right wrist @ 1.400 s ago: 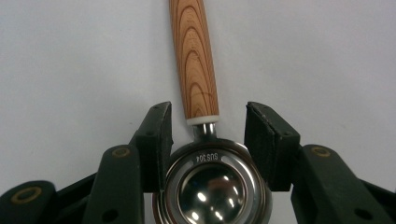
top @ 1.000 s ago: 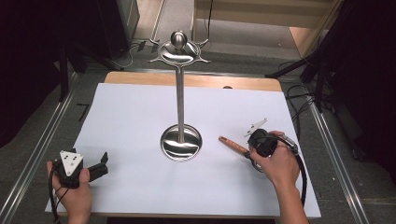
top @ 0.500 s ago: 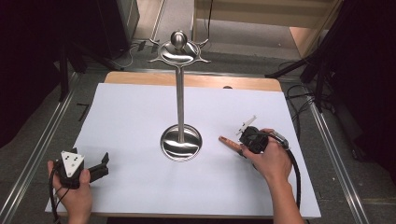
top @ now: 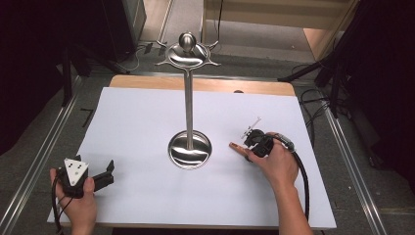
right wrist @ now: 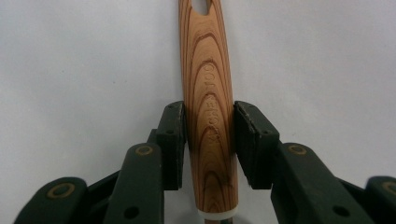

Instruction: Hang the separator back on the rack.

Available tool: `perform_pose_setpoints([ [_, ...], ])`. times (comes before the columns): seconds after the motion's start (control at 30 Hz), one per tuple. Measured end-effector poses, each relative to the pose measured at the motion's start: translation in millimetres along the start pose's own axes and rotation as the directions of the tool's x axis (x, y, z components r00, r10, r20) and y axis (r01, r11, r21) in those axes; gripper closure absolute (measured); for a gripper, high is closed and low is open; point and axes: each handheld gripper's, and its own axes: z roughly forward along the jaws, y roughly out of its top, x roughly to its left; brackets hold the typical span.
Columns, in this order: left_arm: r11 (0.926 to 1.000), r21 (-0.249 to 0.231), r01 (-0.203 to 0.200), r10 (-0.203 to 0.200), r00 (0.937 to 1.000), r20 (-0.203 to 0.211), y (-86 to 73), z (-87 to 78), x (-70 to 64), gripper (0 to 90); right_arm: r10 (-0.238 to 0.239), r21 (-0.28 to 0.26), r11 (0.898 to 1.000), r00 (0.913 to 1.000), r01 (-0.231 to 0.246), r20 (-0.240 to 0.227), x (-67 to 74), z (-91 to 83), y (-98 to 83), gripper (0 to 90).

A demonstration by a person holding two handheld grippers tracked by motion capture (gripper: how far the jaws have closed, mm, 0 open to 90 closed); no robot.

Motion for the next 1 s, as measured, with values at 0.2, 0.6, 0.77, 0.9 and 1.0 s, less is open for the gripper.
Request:
perform_pose_setpoints([
  [0.2, 0.9998, 0.019, 0.005, -0.005, 0.9999, -0.009, 0.8, 1.9, 0.3, 0.2, -0.014, 0.068, 0.998, 0.9999, 0.015, -0.004, 0.8, 1.0, 8.4, 68.2],
  [0.6, 0.9996, 0.018, 0.020, -0.020, 0.9998, -0.007, 0.8, 2.3, 1.8, 0.3, 0.019, 0.020, 1.000, 0.9998, -0.019, 0.001, 1.7, 0.6, 2.8, 70.0],
  [0.77, 0.9996, 0.025, 0.010, -0.010, 0.9999, -0.013, 1.0, 2.5, 0.7, 0.3, 0.009, -0.018, 1.000, 0.9996, -0.009, 0.026, 4.5, -3.6, -2.6, 70.0],
  [0.9, 0.9997, 0.023, 0.003, -0.002, 0.9999, -0.016, 0.9, 2.3, 0.0, 0.2, 0.029, -0.078, 0.997, 0.9988, -0.025, 0.040, 6.8, -12.1, -6.4, 70.1],
  [1.0, 0.9997, 0.024, 0.004, -0.004, 0.9999, -0.017, 1.0, 2.5, -0.1, 0.2, 0.033, -0.115, 0.993, 0.9969, -0.025, 0.071, 7.6, -17.1, -9.2, 70.1],
])
